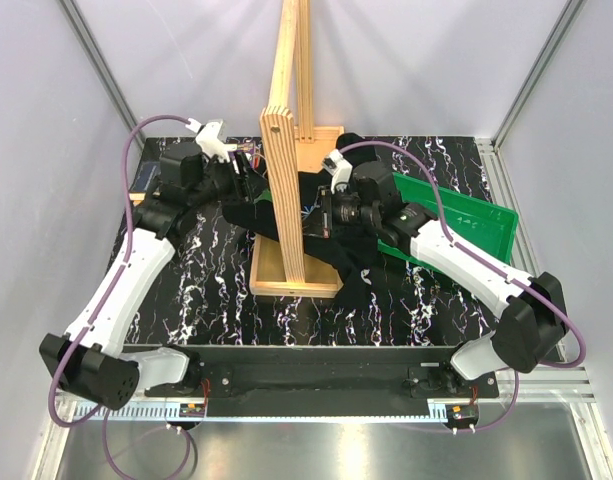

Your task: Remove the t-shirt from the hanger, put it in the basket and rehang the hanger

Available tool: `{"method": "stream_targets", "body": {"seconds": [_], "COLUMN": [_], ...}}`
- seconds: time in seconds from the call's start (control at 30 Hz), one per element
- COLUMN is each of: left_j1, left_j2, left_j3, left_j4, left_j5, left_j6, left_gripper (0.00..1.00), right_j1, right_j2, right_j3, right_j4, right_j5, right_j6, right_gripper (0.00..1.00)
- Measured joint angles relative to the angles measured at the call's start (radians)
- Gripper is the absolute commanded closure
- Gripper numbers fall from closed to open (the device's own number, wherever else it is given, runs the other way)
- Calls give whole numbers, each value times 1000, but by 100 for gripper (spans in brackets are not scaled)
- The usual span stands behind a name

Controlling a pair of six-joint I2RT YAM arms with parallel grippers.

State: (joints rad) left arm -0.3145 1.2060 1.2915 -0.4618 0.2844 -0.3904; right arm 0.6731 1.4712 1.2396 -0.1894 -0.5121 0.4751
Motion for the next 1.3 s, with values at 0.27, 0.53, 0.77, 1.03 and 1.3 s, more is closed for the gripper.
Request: {"method": "stream_targets", "body": {"seconds": [0.27,0.53,0.77,1.03,1.3], "left_j1": [-5,-13,-11,5,48], "left_j2": [97,139,146,148,239], "left_j3": [0,1,2,46,156], "left_j4": [47,82,116,119,109], "left_j5": [-4,-3,-98,-237,-279], "left_j6": [31,63,26,-15,-74], "left_gripper": [56,100,100,100,100], "right_j1": [27,42,58,71,71], "right_j2": [2,8,-3,-211,-328], "right_j3": [10,27,47,-58,-97], "right_j4": [-7,-25,-135,-260,-256], "right_j5": [22,41,221,398,429], "right_j6": [1,12,2,-31,-63], "right_gripper": [100,79,11,11,27]}}
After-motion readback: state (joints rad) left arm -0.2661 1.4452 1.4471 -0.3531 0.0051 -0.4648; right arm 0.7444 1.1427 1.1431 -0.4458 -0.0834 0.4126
